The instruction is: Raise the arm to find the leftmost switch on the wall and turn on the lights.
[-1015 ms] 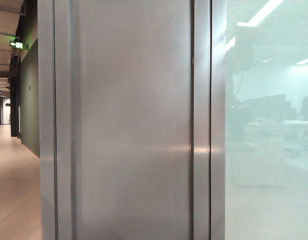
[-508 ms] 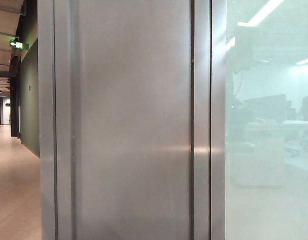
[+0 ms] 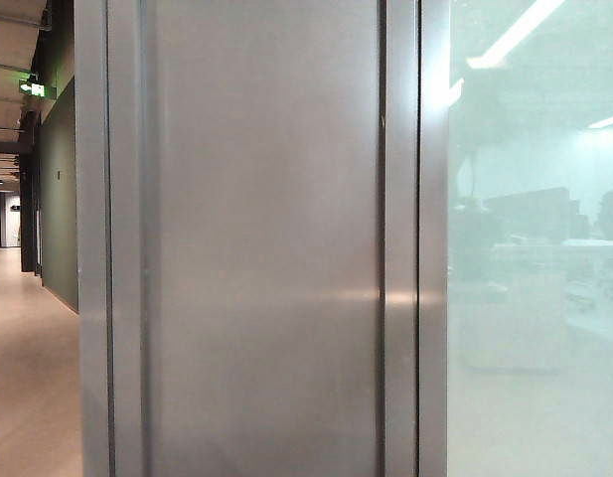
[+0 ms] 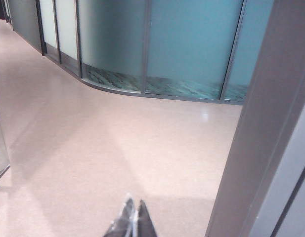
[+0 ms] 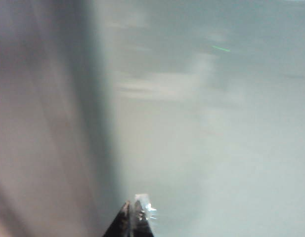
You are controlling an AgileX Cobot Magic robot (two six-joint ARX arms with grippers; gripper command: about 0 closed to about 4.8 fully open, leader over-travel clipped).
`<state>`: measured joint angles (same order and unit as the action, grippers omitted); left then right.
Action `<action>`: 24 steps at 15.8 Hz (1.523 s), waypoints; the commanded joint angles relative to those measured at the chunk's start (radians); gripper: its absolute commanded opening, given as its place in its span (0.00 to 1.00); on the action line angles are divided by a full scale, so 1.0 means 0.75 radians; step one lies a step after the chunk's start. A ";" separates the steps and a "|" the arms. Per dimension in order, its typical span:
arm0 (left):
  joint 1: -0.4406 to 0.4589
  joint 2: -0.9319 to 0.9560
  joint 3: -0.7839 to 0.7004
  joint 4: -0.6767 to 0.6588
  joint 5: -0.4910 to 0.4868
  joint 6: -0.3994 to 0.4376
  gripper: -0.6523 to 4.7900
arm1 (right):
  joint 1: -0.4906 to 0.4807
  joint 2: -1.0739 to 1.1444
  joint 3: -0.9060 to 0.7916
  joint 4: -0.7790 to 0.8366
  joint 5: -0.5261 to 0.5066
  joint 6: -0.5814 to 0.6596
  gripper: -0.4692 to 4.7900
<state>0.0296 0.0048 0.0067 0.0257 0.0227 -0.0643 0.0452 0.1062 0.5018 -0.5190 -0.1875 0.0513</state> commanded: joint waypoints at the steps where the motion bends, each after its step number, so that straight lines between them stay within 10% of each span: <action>1: 0.001 -0.001 0.003 0.018 0.000 0.005 0.11 | -0.058 -0.097 -0.250 0.302 0.052 -0.008 0.09; 6: 0.001 -0.001 0.003 0.018 0.000 0.005 0.11 | -0.056 -0.133 -0.631 0.702 0.054 0.026 0.09; 12: 0.002 -0.001 0.003 0.018 0.000 0.005 0.11 | -0.055 -0.138 -0.660 0.711 0.286 0.022 0.09; 24: 0.002 -0.001 0.003 0.018 0.000 0.005 0.11 | -0.047 -0.138 -0.660 0.708 0.253 0.046 0.09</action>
